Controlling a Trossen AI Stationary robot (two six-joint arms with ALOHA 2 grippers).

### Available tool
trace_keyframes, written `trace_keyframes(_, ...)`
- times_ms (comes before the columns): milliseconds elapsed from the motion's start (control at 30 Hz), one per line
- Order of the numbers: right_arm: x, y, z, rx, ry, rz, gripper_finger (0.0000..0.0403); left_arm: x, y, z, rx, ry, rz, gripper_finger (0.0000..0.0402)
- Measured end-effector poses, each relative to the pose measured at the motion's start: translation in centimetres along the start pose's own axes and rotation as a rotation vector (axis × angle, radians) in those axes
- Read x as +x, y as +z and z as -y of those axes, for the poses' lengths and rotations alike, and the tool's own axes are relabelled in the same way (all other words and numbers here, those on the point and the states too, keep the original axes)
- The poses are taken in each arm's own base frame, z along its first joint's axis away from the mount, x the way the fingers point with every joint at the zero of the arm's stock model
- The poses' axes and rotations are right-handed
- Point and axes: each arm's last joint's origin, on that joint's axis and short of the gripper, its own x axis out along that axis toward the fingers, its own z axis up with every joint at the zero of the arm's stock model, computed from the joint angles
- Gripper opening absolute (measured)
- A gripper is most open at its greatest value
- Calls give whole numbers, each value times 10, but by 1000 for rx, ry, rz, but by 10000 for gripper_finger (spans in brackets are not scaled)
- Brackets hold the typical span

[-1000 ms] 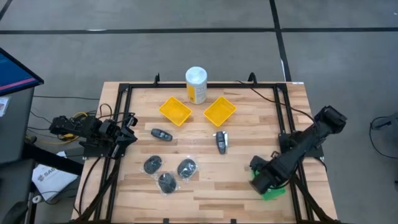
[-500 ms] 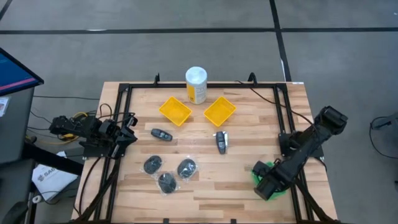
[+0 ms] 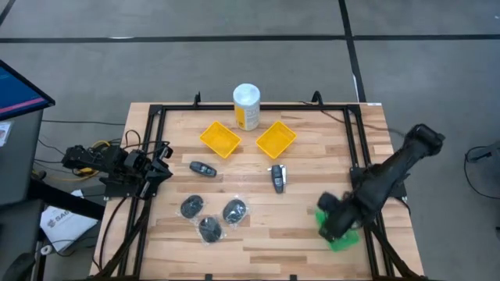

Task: Pick & Place Travel size toiletries
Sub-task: Put the nail cutter into the green bin

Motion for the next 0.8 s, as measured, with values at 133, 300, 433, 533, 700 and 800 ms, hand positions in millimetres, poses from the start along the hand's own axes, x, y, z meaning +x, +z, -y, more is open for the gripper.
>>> trace_keyframes(133,-35,31,16,-8,71,207,189,0,0,0,0,6,1,2)
trace_keyframes(300,-46,79,45,204,25,322,162,0,0,0,0,7,2,2)
trace_keyframes(433,-36,117,54,299,-9,358,144,0,0,-1,0,27,3,2)
trace_keyframes(533,-19,143,61,366,-76,333,142,0,1,-1,0,32,6,2)
trace_keyframes(700,16,175,68,388,-162,255,177,0,1,-1,7,37,8,2)
trace_keyframes(800,35,191,67,370,-148,247,204,0,1,-1,8,40,8,2)
